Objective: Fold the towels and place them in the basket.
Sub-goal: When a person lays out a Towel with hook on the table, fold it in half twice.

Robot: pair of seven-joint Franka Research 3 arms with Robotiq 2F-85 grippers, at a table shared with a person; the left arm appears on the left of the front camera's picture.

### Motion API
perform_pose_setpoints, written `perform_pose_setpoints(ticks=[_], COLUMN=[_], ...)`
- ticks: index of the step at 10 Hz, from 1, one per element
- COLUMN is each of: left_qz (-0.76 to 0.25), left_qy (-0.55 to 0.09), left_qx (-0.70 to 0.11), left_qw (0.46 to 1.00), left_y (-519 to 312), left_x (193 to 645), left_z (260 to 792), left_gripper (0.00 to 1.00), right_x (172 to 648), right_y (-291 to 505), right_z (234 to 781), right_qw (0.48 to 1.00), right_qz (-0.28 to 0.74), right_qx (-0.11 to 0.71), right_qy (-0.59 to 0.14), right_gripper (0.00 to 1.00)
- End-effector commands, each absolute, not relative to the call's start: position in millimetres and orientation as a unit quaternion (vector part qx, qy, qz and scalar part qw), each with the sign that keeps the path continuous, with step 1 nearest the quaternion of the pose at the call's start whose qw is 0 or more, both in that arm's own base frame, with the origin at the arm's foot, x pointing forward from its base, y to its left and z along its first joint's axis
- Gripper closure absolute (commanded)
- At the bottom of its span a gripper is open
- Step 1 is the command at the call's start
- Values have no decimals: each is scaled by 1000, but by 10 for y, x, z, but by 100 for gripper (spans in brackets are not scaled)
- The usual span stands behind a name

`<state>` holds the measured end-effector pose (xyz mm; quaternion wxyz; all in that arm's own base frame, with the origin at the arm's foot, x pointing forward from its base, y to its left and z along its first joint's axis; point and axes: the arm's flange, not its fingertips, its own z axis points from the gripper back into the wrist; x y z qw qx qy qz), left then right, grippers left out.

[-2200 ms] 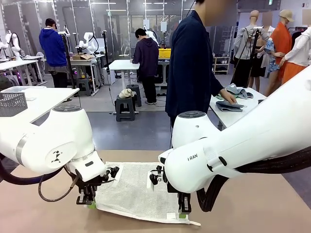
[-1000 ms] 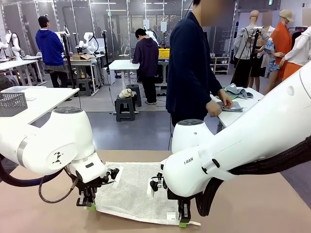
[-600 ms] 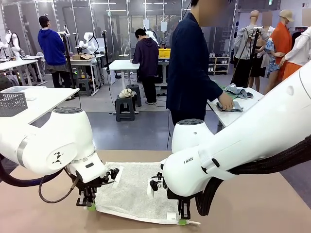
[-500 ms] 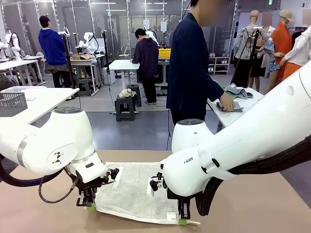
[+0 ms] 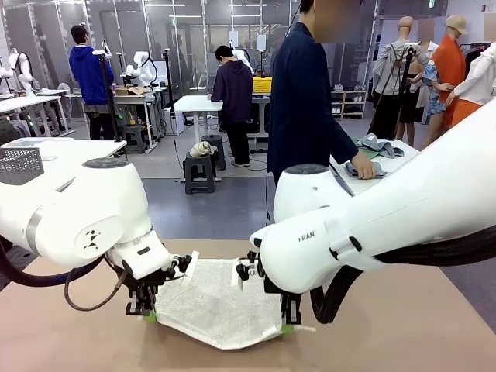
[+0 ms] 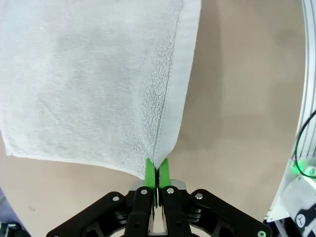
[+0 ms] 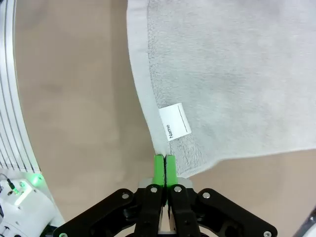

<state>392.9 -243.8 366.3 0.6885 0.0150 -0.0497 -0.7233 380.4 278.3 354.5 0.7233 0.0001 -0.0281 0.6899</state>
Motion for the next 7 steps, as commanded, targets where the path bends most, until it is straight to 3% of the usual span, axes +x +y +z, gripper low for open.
perform_pose_setpoints(ticks=[1,7], left_qz=[-722,-689], left_qy=[-58,-72], left_qx=[26,75], left_qw=[689,718], left_y=[-2344,-2212], left_x=[4120,5084], left_z=[3829,4112], left_gripper=[100,100], right_x=[3994,5107], right_y=[2692,2630], right_z=[3686,3894], right_qw=[724,725], right_qz=[689,686], right_qx=[-16,-28], right_qy=[-25,-58], right_gripper=[100,100])
